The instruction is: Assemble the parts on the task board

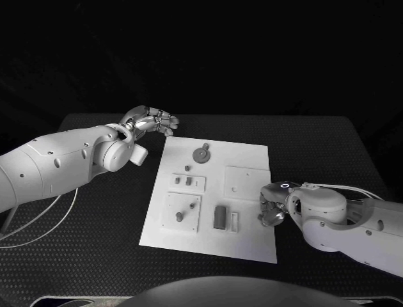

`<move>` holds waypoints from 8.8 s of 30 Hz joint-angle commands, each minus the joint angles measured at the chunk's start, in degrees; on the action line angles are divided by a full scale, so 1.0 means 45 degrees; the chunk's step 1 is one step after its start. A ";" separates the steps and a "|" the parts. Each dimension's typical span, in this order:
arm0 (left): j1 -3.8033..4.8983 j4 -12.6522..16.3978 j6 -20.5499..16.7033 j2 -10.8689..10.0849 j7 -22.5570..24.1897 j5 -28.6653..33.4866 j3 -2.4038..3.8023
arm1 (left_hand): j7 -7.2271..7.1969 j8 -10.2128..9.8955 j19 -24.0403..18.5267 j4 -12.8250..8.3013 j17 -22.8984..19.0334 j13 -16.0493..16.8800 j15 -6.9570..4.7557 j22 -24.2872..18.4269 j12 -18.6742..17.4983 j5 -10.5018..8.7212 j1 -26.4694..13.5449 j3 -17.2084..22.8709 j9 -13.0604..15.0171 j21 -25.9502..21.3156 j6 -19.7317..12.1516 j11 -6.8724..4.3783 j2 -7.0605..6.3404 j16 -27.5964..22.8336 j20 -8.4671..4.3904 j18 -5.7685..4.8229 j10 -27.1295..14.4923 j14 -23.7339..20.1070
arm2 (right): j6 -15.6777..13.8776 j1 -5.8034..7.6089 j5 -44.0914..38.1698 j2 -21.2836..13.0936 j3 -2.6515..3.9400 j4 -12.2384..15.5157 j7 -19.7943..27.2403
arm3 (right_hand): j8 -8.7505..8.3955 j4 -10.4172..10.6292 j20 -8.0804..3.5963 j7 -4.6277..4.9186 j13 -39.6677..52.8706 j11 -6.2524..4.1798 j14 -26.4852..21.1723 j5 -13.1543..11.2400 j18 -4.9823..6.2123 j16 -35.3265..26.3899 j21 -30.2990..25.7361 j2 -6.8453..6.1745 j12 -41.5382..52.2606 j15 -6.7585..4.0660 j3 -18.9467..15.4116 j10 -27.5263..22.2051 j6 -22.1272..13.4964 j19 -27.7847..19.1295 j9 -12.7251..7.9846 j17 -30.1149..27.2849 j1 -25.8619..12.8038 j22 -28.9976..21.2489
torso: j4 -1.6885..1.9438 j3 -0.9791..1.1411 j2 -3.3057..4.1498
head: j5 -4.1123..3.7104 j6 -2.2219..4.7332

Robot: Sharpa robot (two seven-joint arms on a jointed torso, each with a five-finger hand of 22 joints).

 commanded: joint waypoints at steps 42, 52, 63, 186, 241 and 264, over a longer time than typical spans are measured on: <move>0.0025 0.0092 0.0147 -0.0005 0.0014 -0.0018 0.0008 | -0.0014 0.0089 -0.0017 0.0021 0.0062 -0.0015 0.0036 0.0050 -0.0026 -0.0053 -0.0098 -0.0009 -0.0005 -0.0100 -0.0109 -0.0002 0.0007 -0.0097 0.0064 0.0255 -0.0064 0.0008 | -0.3470 0.0250 0.8734 0.0630 -0.0059 -0.0265 0.0115 | -0.0243 0.1001 0.0073 -0.0040 0.0496 -0.0223 0.0510 -0.0247 0.0193 -0.0196 0.0088 -0.0291 0.0318 -0.0195 -0.0091 0.1013 0.0544 0.0495 -0.2401 0.0087 -0.1337 -0.0028 | 0.0004 -0.0007 0.0005 | 0.0009 0.0002; 0.0026 0.0081 0.0162 0.0014 0.0014 -0.0022 0.0008 | -0.0015 0.0093 -0.0017 0.0026 0.0074 -0.0016 0.0037 0.0059 -0.0024 -0.0054 -0.0095 -0.0008 -0.0004 -0.0104 -0.0105 -0.0002 0.0006 -0.0106 0.0065 0.0255 -0.0062 0.0009 | -0.3386 0.0160 0.9068 0.0951 -0.0070 -0.0390 0.0180 | -0.0263 0.1033 0.0058 -0.0030 0.0498 -0.0215 0.0493 -0.0243 0.0193 -0.0214 0.0074 -0.0295 0.0284 -0.0200 -0.0112 0.0975 0.0510 0.0480 -0.2413 0.0096 -0.1412 -0.0032 | -0.0003 0.0015 0.0010 | 0.0020 -0.0036; 0.0026 0.0062 0.0169 0.0022 0.0010 -0.0023 0.0008 | -0.0016 0.0096 -0.0017 0.0034 0.0086 -0.0017 0.0039 0.0068 -0.0023 -0.0054 -0.0098 -0.0010 -0.0003 -0.0110 -0.0104 -0.0002 0.0005 -0.0115 0.0067 0.0253 -0.0062 0.0010 | -0.3199 0.0038 0.9192 0.1021 -0.0079 -0.0384 0.0181 | -0.0271 0.1034 0.0049 -0.0025 0.0514 -0.0210 0.0486 -0.0236 0.0193 -0.0222 0.0069 -0.0273 0.0281 -0.0202 -0.0139 0.0966 0.0498 0.0471 -0.2419 0.0105 -0.1453 -0.0033 | -0.0003 0.0007 0.0003 | 0.0040 -0.0060; 0.0023 0.0042 0.0162 -0.0042 -0.0023 -0.0052 0.0006 | -0.0010 0.0106 -0.0008 0.0143 0.0206 -0.0031 0.0045 0.0152 -0.0021 -0.0053 -0.0142 -0.0017 -0.0005 -0.0170 -0.0128 0.0005 0.0044 -0.0209 0.0075 0.0254 -0.0078 0.0022 | -0.4160 -0.0493 0.3723 0.0446 -0.0160 -0.1076 0.6182 | -0.0505 0.0468 0.0052 0.0357 -0.0052 0.0162 0.0094 -0.0257 0.0193 -0.0504 -0.0146 0.0664 -0.0406 0.0037 0.0808 -0.0339 -0.0302 0.0037 -0.3057 0.0544 0.0893 0.0091 | 0.0002 0.0017 0.0010 | 0.0120 -0.0161; 0.0023 0.0063 0.0123 -0.0055 -0.0085 -0.0119 0.0005 | -0.0012 0.0115 -0.0021 0.0149 0.0264 -0.0035 0.0044 0.0192 -0.0015 -0.0055 -0.0104 -0.0008 -0.0004 -0.0208 -0.0131 0.0002 0.0027 -0.0252 0.0076 0.0255 -0.0077 0.0030 | -0.6010 -0.0853 0.2541 0.0760 -0.0156 -0.1347 0.6086 | -0.0088 0.0212 0.0018 0.0121 0.0145 -0.0065 0.0285 -0.0242 0.0193 -0.0506 -0.0096 0.0256 -0.0052 -0.0152 0.0939 0.0202 0.0238 0.0254 -0.2958 0.0539 0.0909 0.0059 | -0.0002 -0.0001 0.0004 | 0.0125 -0.0192; 0.0024 0.0070 0.0147 -0.0078 -0.0116 -0.0138 0.0005 | -0.0012 0.0119 -0.0021 0.0161 0.0280 -0.0036 0.0046 0.0204 -0.0013 -0.0055 -0.0112 -0.0013 -0.0003 -0.0215 -0.0128 0.0002 0.0027 -0.0263 0.0079 0.0251 -0.0075 0.0033 | -0.6219 -0.0852 0.2532 0.0651 -0.0155 -0.1430 0.5790 | -0.0192 0.0780 -0.0054 0.0189 -0.0247 -0.0007 0.0235 -0.0248 0.0193 -0.0658 -0.0235 -0.1206 -0.0653 -0.0142 0.0028 -0.0369 -0.0088 0.0287 -0.3073 0.0509 0.0628 -0.0047 | 0.0000 0.0001 0.0003 | 0.0142 -0.0163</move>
